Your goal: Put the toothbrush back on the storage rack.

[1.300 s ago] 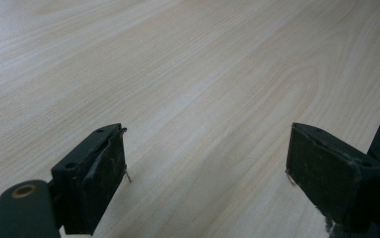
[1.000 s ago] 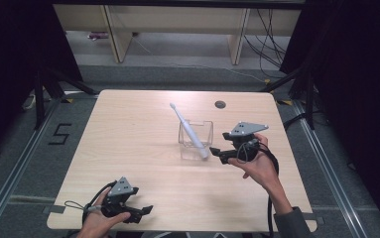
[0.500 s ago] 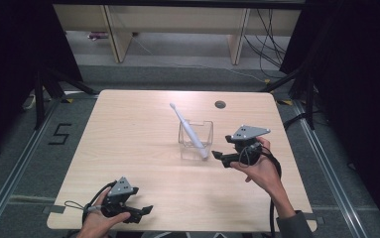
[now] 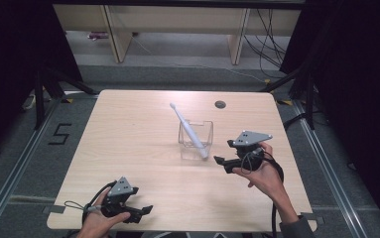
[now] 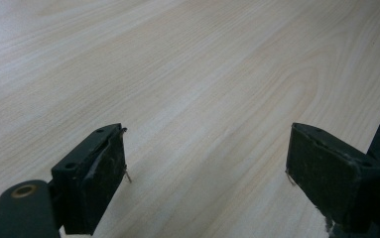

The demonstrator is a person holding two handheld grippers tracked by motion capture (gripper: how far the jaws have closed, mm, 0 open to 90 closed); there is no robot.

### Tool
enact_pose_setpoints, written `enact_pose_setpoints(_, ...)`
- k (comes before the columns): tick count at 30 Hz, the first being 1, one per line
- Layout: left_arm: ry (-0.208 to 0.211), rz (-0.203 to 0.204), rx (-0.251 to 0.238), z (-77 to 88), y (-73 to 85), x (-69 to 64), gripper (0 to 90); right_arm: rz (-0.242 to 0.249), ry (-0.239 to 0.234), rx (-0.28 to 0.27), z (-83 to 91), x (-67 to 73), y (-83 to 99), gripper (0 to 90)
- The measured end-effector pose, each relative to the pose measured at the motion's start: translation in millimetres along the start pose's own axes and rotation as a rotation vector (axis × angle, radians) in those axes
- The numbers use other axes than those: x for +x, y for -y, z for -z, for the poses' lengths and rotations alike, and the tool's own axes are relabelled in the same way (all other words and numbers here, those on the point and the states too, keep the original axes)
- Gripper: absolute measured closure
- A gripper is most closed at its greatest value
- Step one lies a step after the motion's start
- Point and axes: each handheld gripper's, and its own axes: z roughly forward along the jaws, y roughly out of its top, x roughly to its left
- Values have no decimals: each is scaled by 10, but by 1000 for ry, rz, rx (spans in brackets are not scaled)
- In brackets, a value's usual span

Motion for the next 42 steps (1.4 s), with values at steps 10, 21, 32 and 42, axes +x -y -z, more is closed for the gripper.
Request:
enact_pose_setpoints(10, -2, 3, -1, 2, 1, -2, 149, 1, -6, 13, -15, 5, 96, 263)
enact_pose_setpoints(21, -2, 8, 0, 1, 4, 0, 149, -6, -16, 5, -45, 65, 175, 252)
enact_pose_setpoints(32, -4, 1, 2, 4, 2, -3, 149, -5, -21, 5, -82, 80, 291, 242)
enact_pose_setpoints(42, -5, 0, 0, 2, 4, -5, 149, -15, -20, 12, -95, 127, 375, 241)
